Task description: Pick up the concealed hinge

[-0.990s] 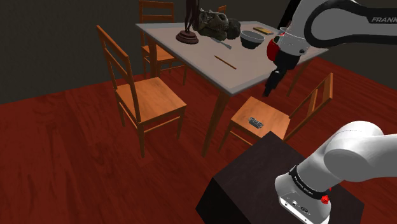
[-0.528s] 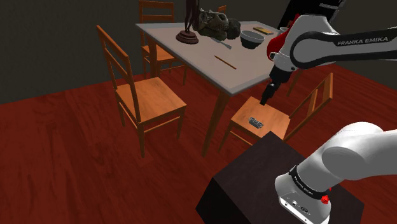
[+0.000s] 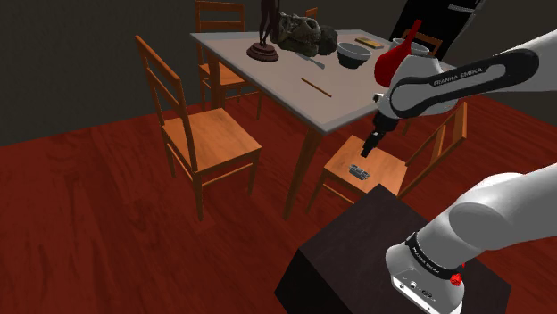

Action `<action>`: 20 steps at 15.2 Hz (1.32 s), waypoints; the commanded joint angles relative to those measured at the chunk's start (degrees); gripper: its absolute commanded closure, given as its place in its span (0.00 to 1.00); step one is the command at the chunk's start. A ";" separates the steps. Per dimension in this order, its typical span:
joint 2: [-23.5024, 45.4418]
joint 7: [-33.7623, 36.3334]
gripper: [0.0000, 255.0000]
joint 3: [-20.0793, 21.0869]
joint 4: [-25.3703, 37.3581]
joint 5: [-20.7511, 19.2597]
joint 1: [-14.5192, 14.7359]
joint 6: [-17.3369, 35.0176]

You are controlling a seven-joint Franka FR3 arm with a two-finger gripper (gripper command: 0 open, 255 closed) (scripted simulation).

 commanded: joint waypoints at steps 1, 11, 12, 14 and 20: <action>4.20 -1.85 0.00 -1.75 -0.13 -0.27 -0.52 4.64; 30.56 -20.31 0.00 -7.51 6.76 13.80 -1.39 23.78; 33.26 -23.03 0.00 -6.75 7.99 16.59 -2.39 25.07; 38.46 -28.01 0.00 -4.42 10.70 21.55 -5.31 27.29; 45.10 -32.62 0.00 0.25 13.43 26.65 -9.81 31.18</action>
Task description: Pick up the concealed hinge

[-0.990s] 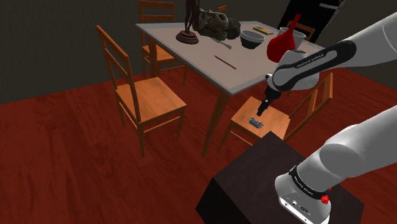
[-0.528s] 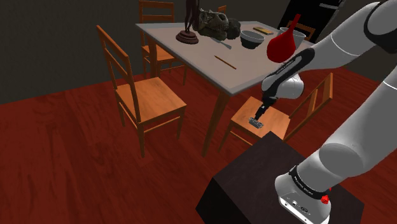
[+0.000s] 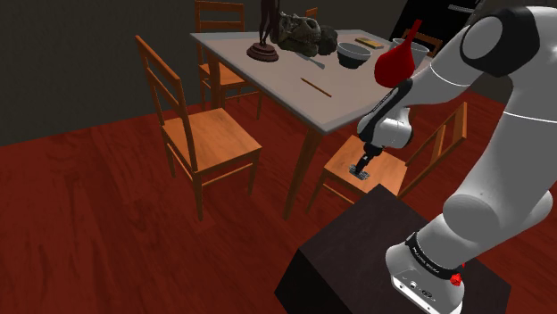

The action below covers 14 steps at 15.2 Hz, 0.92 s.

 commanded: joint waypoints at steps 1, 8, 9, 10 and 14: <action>1.78 -0.98 0.00 1.34 0.62 1.25 -1.09 1.20; 4.23 -2.15 1.00 3.21 1.50 2.67 -2.68 2.86; 4.22 -2.12 1.00 3.21 1.49 2.67 -2.65 2.86; 4.24 -2.13 1.00 3.22 1.50 2.67 -2.66 2.87; 4.29 -2.16 1.00 3.24 1.53 2.69 -2.70 2.89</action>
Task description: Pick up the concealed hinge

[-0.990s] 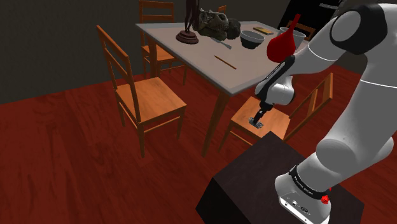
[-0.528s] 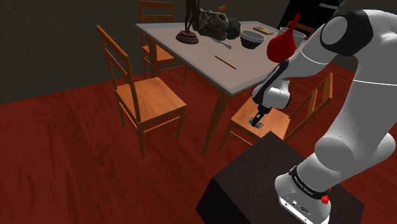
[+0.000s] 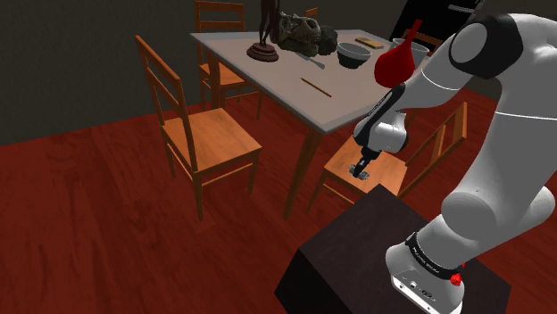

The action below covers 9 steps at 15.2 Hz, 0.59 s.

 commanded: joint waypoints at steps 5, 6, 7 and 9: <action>-3.71 1.85 1.00 -2.96 -1.33 -2.28 2.47 -2.66; -4.64 2.37 1.00 -3.71 -1.59 -2.95 3.07 -3.34; -5.57 2.91 1.00 -4.46 -1.84 -3.67 3.65 -4.03; -7.43 4.07 1.00 -5.92 -2.30 -5.21 4.78 -5.41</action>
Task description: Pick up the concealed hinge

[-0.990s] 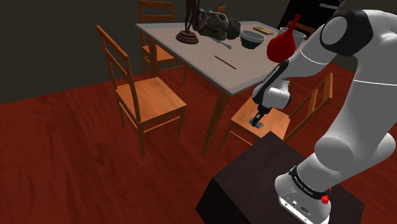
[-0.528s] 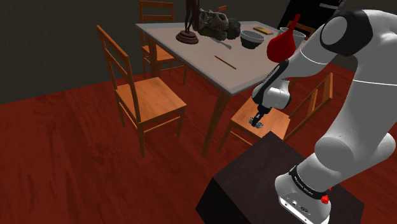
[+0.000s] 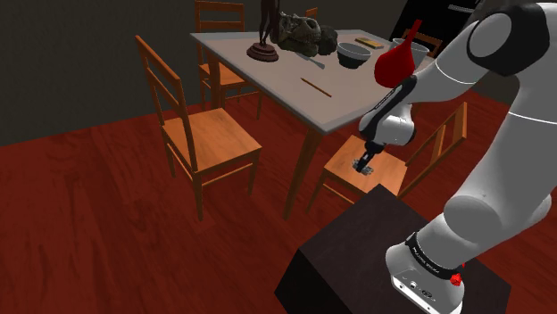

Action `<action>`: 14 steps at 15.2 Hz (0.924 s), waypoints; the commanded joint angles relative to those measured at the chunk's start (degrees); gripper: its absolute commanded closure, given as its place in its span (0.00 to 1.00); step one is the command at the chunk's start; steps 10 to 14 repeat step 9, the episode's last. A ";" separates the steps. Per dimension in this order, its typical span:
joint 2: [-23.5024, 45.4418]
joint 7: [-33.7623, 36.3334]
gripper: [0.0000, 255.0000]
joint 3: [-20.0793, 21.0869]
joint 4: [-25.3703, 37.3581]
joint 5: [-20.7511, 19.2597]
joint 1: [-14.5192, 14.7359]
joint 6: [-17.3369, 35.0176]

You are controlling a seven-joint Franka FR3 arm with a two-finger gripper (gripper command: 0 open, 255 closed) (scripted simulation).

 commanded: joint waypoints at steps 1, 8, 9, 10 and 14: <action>-1.96 1.07 1.00 -1.48 -0.52 -1.61 1.04 -1.38; -7.74 5.16 1.00 -5.26 -1.45 -7.23 3.65 -5.88; -7.74 5.16 1.00 -5.24 -1.45 -7.23 3.64 -5.88; -7.74 5.16 1.00 -5.24 -1.45 -7.23 3.64 -5.88; -7.74 5.16 1.00 -5.24 -1.45 -7.23 3.64 -5.88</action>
